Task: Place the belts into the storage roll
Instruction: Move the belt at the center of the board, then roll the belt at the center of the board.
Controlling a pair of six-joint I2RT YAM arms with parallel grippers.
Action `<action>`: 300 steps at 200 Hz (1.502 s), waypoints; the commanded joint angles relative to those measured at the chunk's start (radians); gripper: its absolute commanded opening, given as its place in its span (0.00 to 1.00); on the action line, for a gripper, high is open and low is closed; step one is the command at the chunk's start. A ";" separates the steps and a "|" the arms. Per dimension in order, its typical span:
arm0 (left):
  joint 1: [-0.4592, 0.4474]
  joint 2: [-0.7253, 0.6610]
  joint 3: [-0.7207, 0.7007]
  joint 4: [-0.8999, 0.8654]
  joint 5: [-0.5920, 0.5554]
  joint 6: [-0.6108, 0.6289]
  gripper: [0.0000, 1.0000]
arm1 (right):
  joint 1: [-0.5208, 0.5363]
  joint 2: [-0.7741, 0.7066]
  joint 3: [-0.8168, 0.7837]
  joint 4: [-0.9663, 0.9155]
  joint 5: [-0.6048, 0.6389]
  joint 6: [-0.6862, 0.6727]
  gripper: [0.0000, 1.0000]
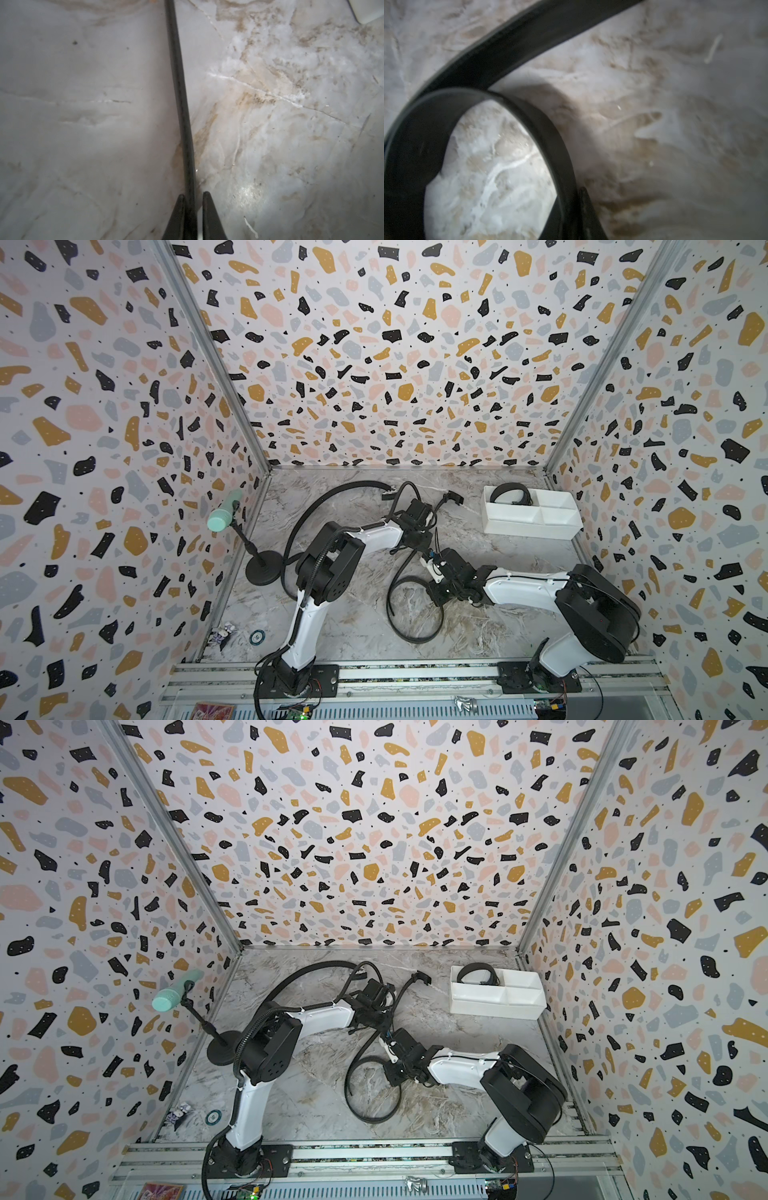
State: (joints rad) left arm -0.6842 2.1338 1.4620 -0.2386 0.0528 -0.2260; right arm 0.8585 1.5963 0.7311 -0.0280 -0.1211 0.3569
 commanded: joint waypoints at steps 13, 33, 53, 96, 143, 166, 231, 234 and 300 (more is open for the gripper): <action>0.030 -0.105 -0.078 -0.043 -0.037 0.019 0.39 | 0.006 0.049 0.037 -0.082 -0.033 0.015 0.34; 0.037 -0.203 -0.130 -0.025 -0.060 0.013 0.51 | -0.025 -0.015 0.042 -0.136 -0.049 0.001 0.43; 0.037 -0.300 -0.196 -0.009 -0.086 -0.002 0.57 | -0.078 -0.092 0.042 -0.195 -0.084 -0.015 0.49; 0.029 -0.513 -0.411 0.035 -0.119 -0.054 0.61 | -0.205 -0.168 0.095 -0.280 -0.097 -0.054 0.63; -0.083 -0.625 -0.558 0.012 -0.160 -0.047 0.63 | -0.286 0.047 0.330 -0.263 -0.062 -0.081 0.74; -0.135 -0.626 -0.578 0.003 -0.202 -0.037 0.66 | -0.286 0.187 0.485 -0.251 -0.031 -0.065 0.76; -0.179 -0.524 -0.550 -0.031 -0.276 0.001 0.70 | -0.268 0.486 0.833 -0.358 0.092 -0.045 0.78; -0.181 -0.519 -0.548 -0.032 -0.282 0.001 0.70 | -0.267 0.494 0.838 -0.358 0.097 -0.044 0.78; -0.216 -0.425 -0.536 -0.018 -0.461 -0.054 0.55 | -0.263 0.588 0.881 -0.401 0.156 -0.043 0.65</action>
State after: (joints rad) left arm -0.8909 1.6600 0.9302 -0.2020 -0.3046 -0.2543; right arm 0.5911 2.1891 1.6104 -0.3428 -0.0151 0.3134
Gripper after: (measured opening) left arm 0.609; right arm 0.676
